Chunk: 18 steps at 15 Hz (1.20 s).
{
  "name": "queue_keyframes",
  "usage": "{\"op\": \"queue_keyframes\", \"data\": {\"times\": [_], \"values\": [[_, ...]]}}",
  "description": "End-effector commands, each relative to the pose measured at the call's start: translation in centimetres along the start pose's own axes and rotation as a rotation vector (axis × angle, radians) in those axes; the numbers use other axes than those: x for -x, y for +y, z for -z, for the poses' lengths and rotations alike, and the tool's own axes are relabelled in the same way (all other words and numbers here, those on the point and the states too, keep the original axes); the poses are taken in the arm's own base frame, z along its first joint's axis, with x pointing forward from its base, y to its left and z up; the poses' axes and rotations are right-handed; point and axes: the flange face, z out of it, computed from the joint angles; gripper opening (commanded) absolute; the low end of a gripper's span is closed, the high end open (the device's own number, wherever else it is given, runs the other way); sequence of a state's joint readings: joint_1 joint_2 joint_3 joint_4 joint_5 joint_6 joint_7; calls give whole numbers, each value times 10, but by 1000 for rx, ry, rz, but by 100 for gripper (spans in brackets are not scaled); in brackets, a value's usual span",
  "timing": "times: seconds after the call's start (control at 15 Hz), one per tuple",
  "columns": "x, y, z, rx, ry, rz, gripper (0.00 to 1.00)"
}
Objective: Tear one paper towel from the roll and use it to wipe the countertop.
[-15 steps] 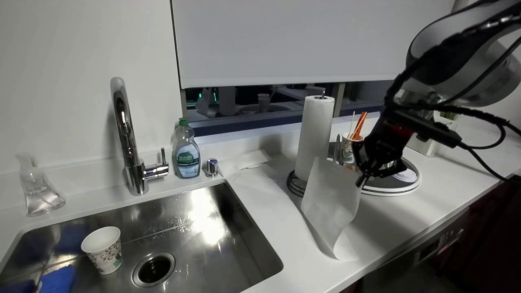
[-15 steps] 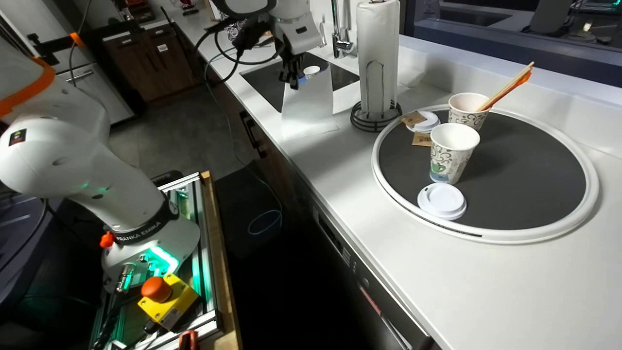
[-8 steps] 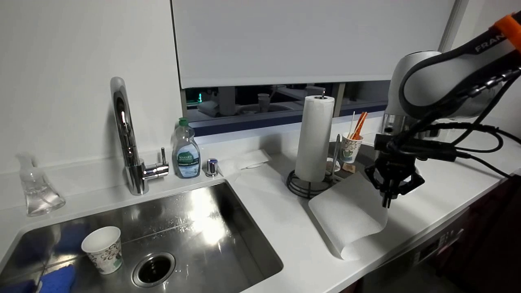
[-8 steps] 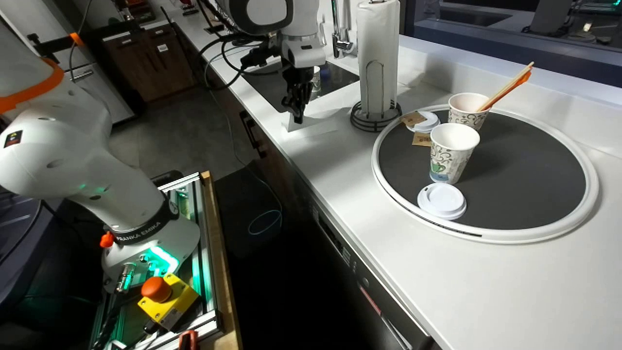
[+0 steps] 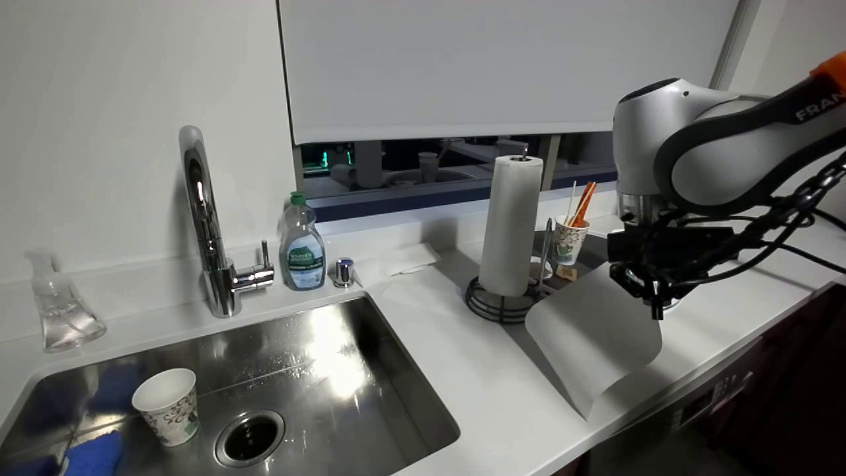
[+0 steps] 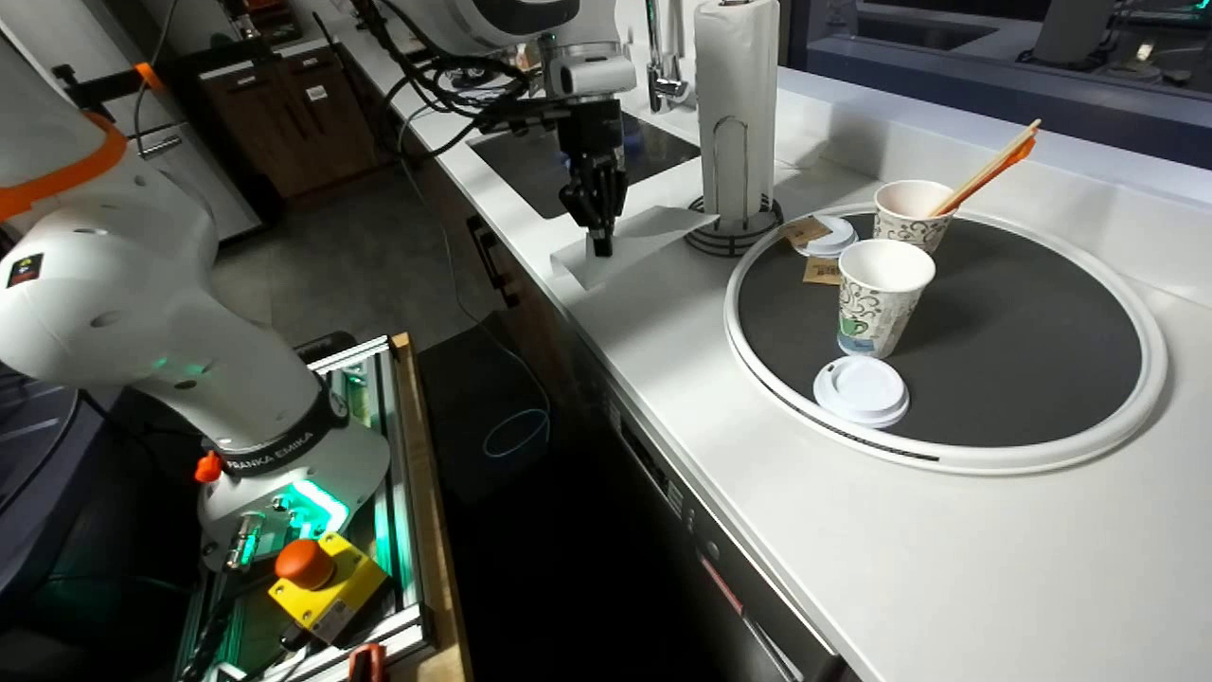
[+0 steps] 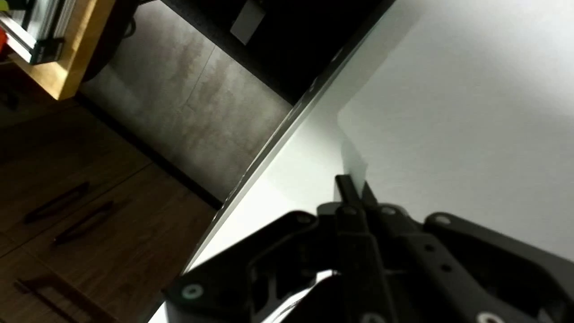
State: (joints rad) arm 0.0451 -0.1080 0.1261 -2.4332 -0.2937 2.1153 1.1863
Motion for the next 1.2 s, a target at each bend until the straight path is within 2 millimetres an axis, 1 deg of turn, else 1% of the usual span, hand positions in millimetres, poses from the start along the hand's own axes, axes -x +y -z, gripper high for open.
{"op": "queue_keyframes", "data": {"times": [0.0, 0.33, 0.73, 0.87, 1.0, 1.13], "values": [[5, -24, 14, -166, -27, 3, 0], [19, -56, 22, -453, -69, 44, 0], [38, -81, 4, -600, -170, 138, 0], [44, -86, -7, -594, -225, 167, 0], [42, -75, -42, -581, -250, 182, 0], [43, -72, -68, -564, -287, 195, 0]]}}
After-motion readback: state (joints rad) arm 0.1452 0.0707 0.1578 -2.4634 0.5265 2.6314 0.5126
